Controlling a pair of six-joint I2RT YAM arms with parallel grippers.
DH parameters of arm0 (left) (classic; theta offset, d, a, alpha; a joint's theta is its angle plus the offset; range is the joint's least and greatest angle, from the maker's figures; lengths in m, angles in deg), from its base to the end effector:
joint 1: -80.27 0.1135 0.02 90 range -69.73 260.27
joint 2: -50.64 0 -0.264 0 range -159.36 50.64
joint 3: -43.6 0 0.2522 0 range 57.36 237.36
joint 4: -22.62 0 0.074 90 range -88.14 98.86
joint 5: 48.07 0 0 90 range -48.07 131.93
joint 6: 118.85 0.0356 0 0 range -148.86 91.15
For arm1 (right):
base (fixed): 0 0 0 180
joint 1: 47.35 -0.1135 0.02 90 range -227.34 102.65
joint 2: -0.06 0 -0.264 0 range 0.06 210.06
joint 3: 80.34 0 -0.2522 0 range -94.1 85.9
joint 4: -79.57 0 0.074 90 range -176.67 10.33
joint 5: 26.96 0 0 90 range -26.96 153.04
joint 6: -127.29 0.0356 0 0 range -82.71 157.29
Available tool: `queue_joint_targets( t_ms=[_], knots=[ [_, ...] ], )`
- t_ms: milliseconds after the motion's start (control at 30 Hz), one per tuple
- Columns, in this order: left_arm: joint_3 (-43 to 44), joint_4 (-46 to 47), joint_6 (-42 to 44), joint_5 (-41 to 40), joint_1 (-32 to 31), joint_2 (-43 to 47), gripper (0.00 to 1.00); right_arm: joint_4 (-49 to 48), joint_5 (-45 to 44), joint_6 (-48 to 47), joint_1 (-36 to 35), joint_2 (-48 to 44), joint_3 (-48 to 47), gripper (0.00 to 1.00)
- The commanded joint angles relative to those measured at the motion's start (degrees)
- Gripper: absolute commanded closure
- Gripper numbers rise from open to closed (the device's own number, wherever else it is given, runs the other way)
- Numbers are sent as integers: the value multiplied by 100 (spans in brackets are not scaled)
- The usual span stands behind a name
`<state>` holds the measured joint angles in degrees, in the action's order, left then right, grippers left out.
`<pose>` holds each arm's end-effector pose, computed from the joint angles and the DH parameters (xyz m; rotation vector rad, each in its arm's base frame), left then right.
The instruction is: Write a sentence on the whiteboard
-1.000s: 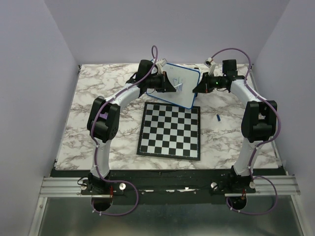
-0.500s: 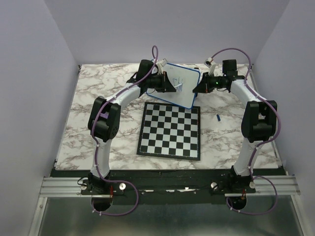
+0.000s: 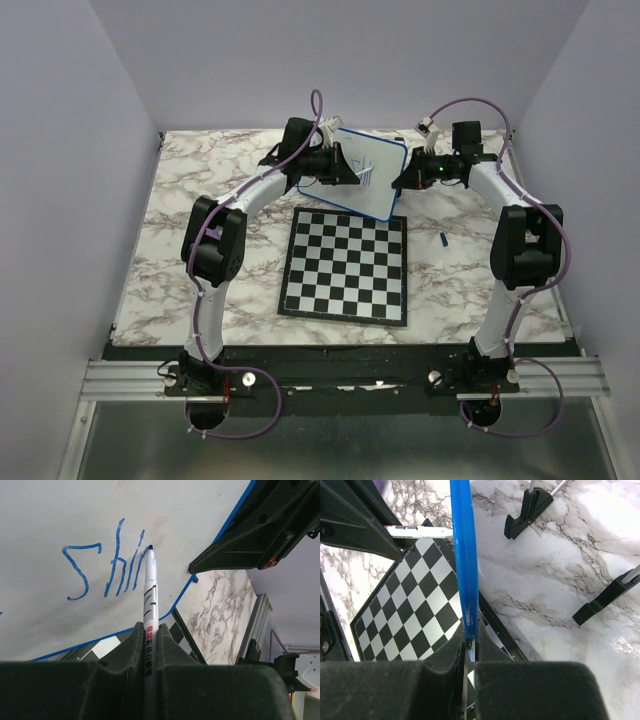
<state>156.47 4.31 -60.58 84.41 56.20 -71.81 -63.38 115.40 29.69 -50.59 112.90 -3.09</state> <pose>0.4458 -0.2254 0.2474 0.3570 2.1699 -1.3389 0.4336 0.0528 0.2424 -0.6221 2.1216 1.0341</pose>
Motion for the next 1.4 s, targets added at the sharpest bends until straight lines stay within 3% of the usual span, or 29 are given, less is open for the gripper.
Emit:
queue_joint_targets(
  t_ms=[0, 867, 1367],
  knots=[
    [223, -133, 43, 50, -88, -209, 100, 62, 240, -111, -45, -42, -162, 100],
    [-717, -45, 237, 164, -115, 90, 100, 71, 248, -111, -45, -51, -162, 100],
    [-278, 254, -123, 252, -115, 345, 100, 71, 240, -111, -45, -51, -162, 100]
  ],
)
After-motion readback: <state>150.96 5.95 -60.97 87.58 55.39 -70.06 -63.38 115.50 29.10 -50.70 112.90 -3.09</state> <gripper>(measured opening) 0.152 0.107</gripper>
